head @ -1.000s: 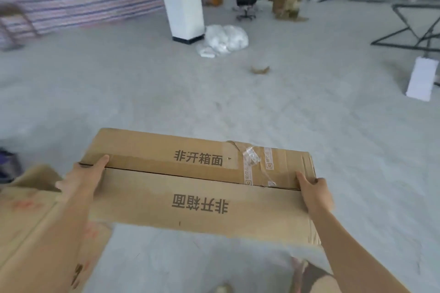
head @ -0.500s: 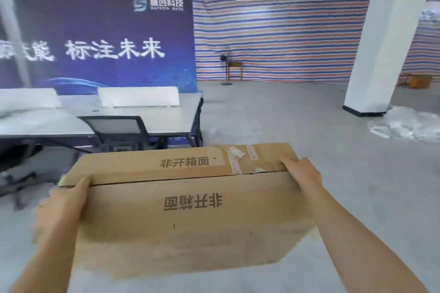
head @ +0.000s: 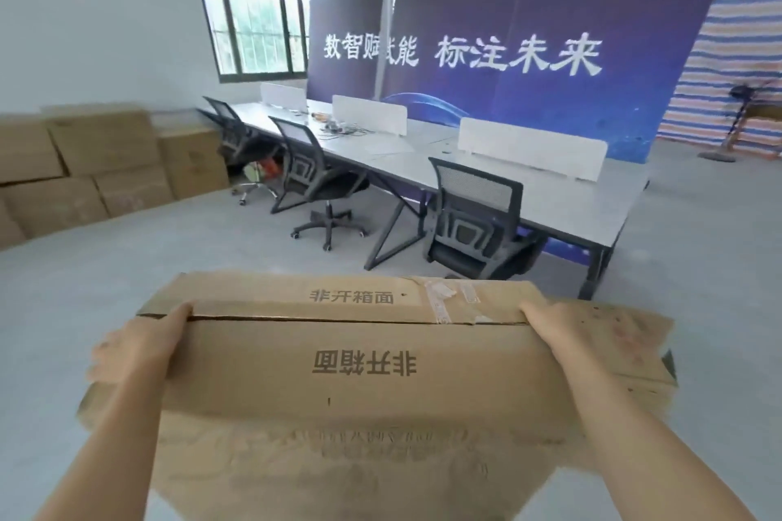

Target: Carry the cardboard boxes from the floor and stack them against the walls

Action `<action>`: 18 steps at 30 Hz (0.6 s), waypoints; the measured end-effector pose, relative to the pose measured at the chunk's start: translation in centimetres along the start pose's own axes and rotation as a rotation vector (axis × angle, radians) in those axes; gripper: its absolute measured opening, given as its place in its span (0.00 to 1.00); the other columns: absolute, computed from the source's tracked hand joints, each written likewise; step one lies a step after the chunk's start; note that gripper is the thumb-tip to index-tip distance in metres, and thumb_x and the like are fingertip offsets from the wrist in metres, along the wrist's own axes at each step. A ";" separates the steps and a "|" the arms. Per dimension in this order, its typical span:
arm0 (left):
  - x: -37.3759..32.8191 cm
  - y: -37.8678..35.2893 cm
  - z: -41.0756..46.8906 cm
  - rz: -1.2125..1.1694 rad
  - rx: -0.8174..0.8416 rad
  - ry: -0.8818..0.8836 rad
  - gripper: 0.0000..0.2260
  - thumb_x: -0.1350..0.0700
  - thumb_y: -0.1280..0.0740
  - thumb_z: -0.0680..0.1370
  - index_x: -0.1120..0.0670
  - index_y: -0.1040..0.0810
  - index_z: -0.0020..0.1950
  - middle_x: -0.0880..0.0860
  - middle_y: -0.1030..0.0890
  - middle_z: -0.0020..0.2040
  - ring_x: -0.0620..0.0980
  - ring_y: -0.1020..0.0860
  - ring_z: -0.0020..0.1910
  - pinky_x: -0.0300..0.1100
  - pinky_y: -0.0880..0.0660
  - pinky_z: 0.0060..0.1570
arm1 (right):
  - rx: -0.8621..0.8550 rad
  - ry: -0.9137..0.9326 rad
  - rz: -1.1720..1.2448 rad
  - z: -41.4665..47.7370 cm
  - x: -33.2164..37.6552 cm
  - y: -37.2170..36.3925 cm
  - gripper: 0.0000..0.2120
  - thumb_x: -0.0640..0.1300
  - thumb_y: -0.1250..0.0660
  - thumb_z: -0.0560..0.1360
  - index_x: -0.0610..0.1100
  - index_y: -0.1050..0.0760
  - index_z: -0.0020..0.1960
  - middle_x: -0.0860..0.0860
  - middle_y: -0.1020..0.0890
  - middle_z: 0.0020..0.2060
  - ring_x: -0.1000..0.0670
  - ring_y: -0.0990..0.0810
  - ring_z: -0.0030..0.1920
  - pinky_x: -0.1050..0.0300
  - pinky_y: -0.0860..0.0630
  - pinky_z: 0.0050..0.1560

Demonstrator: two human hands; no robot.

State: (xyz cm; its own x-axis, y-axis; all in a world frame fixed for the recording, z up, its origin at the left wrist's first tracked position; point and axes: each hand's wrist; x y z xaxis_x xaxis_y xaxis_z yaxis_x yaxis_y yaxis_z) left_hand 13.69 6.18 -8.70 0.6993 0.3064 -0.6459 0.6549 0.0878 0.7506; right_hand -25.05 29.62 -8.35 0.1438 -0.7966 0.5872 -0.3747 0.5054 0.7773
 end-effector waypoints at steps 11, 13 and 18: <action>2.9 0.4 -4.8 -0.033 -0.199 0.314 0.40 0.28 0.45 0.68 0.58 0.27 0.65 0.64 0.29 0.65 0.62 0.34 0.67 0.58 0.38 0.66 | 0.158 0.327 -0.110 8.5 5.7 -2.4 0.32 0.62 0.47 0.77 0.39 0.33 0.68 0.40 0.27 0.64 0.38 0.29 0.64 0.49 0.31 0.59; 3.0 0.3 -6.6 -0.047 -0.235 0.354 0.38 0.29 0.44 0.70 0.58 0.28 0.66 0.64 0.30 0.67 0.62 0.36 0.68 0.58 0.40 0.67 | 0.168 0.388 -0.130 9.6 6.6 -2.0 0.32 0.62 0.47 0.77 0.38 0.33 0.68 0.40 0.27 0.64 0.38 0.29 0.64 0.49 0.31 0.60; 5.0 0.5 -9.5 -0.050 -0.274 0.464 0.40 0.30 0.43 0.70 0.60 0.31 0.69 0.66 0.33 0.69 0.63 0.39 0.70 0.58 0.44 0.69 | 0.240 0.461 -0.183 10.4 7.8 -2.6 0.30 0.61 0.46 0.77 0.38 0.31 0.66 0.40 0.25 0.62 0.38 0.28 0.62 0.50 0.31 0.58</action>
State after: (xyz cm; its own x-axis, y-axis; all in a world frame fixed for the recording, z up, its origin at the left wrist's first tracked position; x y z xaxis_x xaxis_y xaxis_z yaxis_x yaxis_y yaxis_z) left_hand 14.77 16.78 -10.23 0.4282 0.6768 -0.5988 0.5417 0.3382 0.7696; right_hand -32.49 18.57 -8.16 0.5920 -0.6092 0.5277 -0.4968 0.2397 0.8341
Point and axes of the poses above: each hand's wrist, its own z-axis towards the middle knuckle, its own y-axis out of the back of the hand, x = y × z
